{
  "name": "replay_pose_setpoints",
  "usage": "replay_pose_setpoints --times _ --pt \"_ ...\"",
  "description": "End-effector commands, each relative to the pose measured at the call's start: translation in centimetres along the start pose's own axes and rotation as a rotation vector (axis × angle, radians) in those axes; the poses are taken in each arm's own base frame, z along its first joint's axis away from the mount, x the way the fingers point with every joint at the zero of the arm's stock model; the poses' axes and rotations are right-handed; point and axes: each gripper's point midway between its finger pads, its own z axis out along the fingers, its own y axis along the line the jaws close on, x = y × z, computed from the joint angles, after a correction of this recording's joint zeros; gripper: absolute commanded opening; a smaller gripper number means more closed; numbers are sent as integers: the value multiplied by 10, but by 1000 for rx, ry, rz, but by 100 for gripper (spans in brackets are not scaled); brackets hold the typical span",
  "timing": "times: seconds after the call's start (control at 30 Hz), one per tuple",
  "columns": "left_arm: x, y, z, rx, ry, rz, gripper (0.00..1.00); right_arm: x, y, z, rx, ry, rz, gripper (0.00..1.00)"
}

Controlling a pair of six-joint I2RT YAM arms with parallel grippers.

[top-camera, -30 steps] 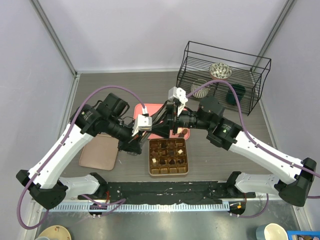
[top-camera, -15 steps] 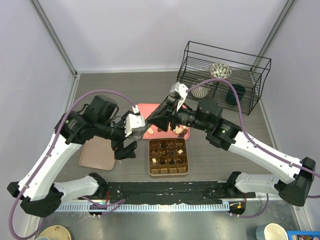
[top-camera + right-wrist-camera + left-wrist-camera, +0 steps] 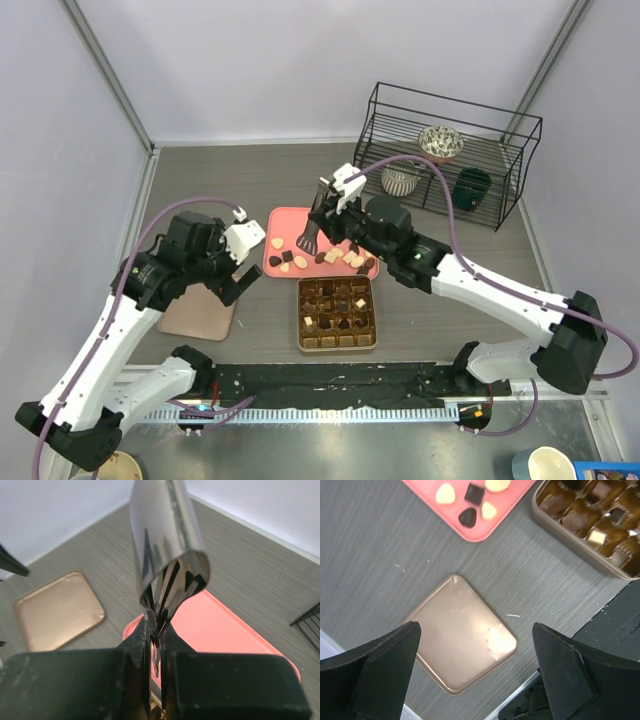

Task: Pack the chocolate
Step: Adjust the clamp, then pick up the fake chocolate from the plate.

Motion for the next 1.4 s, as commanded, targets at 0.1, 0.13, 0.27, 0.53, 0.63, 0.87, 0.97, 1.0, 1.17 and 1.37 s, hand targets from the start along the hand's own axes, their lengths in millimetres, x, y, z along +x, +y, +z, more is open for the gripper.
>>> replay_pose_setpoints --times 0.1,0.13,0.27,0.53,0.63,0.87,0.97,1.0,1.17,1.37 --pt "13 32 23 -149 -25 -108 100 -5 -25 31 131 -146 -67 1" --pt "11 38 25 -169 -42 -126 100 4 -27 39 138 -135 -72 1" --pt "15 63 30 -209 -61 -258 100 6 -27 59 154 -182 -64 1" --pt "41 87 42 -141 -30 -424 100 27 -16 89 194 -229 -94 4" --pt "44 85 44 -141 -33 -402 100 35 -10 95 203 -237 -102 13" --pt "46 80 40 -138 -35 -381 100 45 -4 98 214 -238 -87 22" --pt "46 79 39 -135 -36 -376 100 48 -3 97 222 -245 -79 29" --pt "45 80 40 -136 -37 -372 100 48 -3 97 229 -248 -74 31" --pt "46 79 38 -136 -33 -364 100 56 1 98 232 -238 -66 38" --pt "49 78 38 -138 -29 -351 100 62 1 100 241 -239 -53 40"
